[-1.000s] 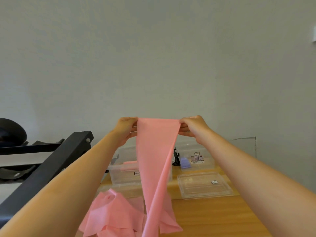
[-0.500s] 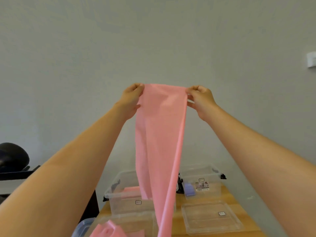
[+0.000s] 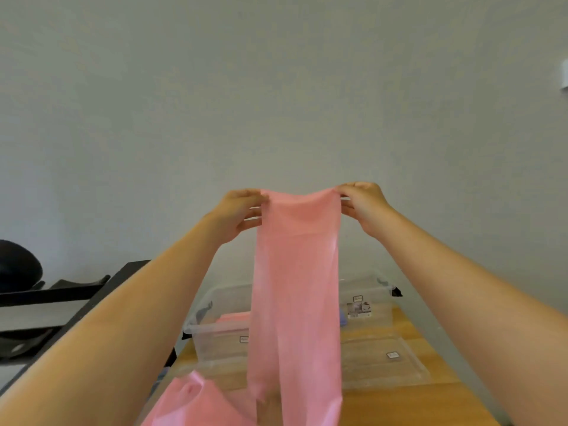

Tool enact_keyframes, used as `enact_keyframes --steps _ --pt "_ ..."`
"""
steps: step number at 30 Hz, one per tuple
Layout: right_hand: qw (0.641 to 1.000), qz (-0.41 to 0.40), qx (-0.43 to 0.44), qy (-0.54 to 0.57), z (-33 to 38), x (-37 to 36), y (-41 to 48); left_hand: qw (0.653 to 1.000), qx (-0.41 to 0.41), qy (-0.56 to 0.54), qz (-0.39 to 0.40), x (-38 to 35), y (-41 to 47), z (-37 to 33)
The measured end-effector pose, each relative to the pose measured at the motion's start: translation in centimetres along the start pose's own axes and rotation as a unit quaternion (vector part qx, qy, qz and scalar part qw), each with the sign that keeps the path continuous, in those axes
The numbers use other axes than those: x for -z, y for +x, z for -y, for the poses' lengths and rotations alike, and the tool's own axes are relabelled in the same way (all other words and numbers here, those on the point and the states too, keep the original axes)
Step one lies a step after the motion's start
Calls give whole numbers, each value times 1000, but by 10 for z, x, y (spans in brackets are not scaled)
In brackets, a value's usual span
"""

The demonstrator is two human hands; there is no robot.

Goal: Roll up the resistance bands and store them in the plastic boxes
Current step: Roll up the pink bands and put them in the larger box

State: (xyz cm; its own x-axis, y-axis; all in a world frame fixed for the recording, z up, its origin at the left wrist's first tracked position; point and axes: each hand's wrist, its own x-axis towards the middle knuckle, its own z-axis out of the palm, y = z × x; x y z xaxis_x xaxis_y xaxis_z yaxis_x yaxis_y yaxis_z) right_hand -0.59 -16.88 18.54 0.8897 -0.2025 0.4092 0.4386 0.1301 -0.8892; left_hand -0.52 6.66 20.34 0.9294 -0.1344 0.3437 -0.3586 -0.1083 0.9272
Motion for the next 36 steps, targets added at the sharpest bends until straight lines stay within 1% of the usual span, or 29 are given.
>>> enact_keyframes --steps 3,6,9,12,15,17,19,21,24,26,27,29,31,33,36 --pt "998 2 -24 -55 -33 9 -4 997 47 50 29 -4 2 41" --pt "982 6 -53 -182 -82 18 -7 986 106 122 48 -12 1 89" --pt "954 10 -92 -285 -141 21 -14 977 150 152 20 -21 0 146" --pt "939 6 -134 -317 -194 23 -28 972 195 134 -4 -29 -7 200" --pt "933 17 -159 -322 -228 26 -44 961 227 155 46 -29 -19 240" --pt "927 36 -162 -336 -240 29 -55 951 213 208 79 -28 -31 255" --pt "921 99 -166 -337 -243 30 -70 946 184 243 107 -30 -44 264" --pt "905 203 -185 -326 -244 29 -88 939 171 250 164 -35 -59 269" --pt "842 343 -200 -365 -251 26 -115 905 182 290 254 -42 -81 273" --pt "801 409 -204 -387 -256 23 -131 877 204 326 290 -45 -93 273" --pt "788 428 -205 -392 -258 21 -137 865 216 341 299 -46 -96 273" --pt "774 449 -208 -395 -260 18 -148 846 222 374 309 -46 -103 274" --pt "765 461 -205 -400 -260 16 -155 837 212 395 316 -44 -107 276" --pt "760 467 -194 -407 -260 15 -161 828 209 409 321 -43 -112 278" --pt "765 460 -164 -419 -264 14 -169 818 205 437 312 -43 -115 281"
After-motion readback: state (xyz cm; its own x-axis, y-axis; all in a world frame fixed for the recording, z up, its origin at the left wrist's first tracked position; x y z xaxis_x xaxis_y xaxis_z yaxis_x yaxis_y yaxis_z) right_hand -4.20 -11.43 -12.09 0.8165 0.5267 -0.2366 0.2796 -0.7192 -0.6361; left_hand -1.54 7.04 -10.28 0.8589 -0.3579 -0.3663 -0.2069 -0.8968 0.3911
